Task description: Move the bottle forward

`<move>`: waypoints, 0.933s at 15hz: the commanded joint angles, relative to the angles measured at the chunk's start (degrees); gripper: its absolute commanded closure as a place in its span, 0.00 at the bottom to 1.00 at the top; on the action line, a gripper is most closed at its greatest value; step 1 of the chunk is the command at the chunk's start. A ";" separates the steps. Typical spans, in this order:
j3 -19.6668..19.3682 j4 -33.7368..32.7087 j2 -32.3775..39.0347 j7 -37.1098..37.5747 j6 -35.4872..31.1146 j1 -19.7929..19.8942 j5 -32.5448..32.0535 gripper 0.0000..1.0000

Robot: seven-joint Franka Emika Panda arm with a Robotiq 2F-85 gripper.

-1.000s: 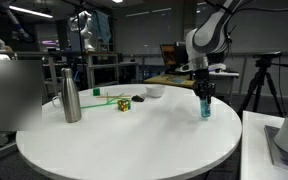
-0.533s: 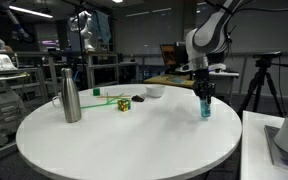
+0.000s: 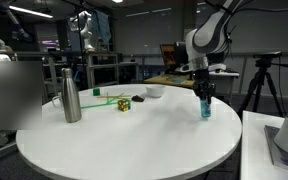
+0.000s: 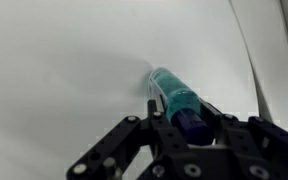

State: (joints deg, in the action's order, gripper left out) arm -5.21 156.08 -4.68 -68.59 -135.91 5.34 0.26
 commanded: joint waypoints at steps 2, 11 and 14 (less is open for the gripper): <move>-0.78 0.35 0.69 -0.92 -2.25 -0.27 -0.29 0.90; -0.78 0.83 1.56 -1.87 -6.28 -0.12 -0.03 0.90; -0.83 0.94 1.91 -2.26 -6.94 -0.09 0.33 0.90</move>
State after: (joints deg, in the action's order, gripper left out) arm -5.22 156.16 -3.19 -69.13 -140.18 5.34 0.26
